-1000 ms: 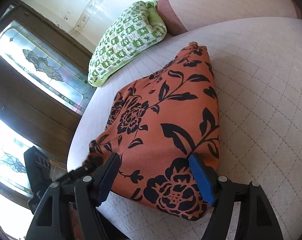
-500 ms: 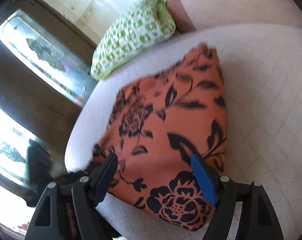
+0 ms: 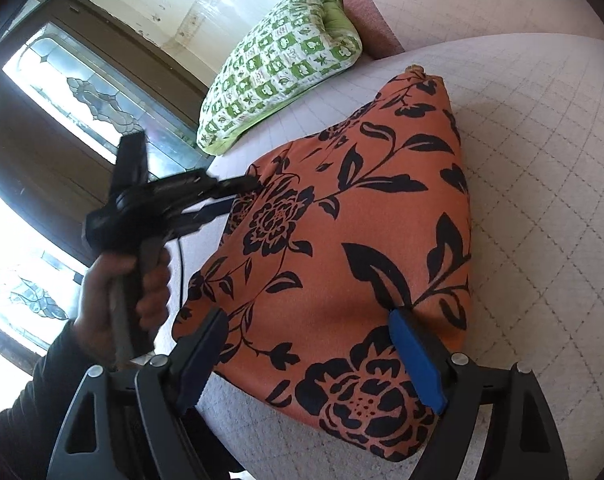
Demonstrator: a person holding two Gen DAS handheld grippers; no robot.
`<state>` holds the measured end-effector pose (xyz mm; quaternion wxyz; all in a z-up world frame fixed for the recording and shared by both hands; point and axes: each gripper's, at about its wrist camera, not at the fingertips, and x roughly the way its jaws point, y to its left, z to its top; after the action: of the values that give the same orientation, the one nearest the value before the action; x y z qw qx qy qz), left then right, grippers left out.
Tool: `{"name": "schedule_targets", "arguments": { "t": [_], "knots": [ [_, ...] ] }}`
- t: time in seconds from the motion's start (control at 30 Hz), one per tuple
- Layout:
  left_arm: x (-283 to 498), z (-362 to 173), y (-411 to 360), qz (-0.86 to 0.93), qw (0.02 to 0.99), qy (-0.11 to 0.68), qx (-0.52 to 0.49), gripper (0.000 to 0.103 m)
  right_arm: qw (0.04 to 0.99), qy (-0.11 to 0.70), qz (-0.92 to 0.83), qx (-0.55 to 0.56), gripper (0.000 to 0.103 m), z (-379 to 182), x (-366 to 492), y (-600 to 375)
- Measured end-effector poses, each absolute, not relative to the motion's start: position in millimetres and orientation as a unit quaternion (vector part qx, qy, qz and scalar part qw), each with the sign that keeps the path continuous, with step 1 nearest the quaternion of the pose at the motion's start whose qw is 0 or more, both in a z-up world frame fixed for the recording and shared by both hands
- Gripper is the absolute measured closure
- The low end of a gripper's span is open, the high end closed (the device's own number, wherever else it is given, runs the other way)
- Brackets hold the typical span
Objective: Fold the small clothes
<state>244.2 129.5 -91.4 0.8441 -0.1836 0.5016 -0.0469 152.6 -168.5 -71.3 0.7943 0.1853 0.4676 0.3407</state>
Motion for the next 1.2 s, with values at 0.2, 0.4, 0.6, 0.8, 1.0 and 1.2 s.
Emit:
{"name": "schedule_targets", "arguments": {
  "t": [0.2,0.4,0.6,0.8,1.0,1.2],
  "knots": [
    [254.8,-92.9,142.4,-0.063,0.838,0.501,-0.208,0.095,0.786,0.472,0.349,0.193,0.018,-71.8,152.8,-171.0],
    [256.6,-72.1,115.8,-0.062,0.881,0.462,-0.082,0.094,0.782,0.473,0.360,0.185,0.018,-64.0,152.9,-165.1],
    [247.5,-99.2,129.0,-0.056,0.871,0.477,-0.104,0.089,0.783,0.474,0.360,0.180,0.018,-53.0,153.1,-169.2],
    [221.4,-78.3,149.6,-0.035,0.870,0.471,-0.140,0.075,0.750,0.485,0.369,0.259,0.013,-64.1,177.6,-178.1],
    [144.8,-40.6,134.2,-0.052,0.885,0.445,-0.129,0.069,0.745,0.479,0.359,0.294,0.013,-55.5,169.9,-188.5],
    [95.6,-72.9,131.3,-0.056,0.853,0.488,-0.177,0.069,0.751,0.478,0.344,0.299,0.013,-55.3,130.9,-212.0]
  ]
}}
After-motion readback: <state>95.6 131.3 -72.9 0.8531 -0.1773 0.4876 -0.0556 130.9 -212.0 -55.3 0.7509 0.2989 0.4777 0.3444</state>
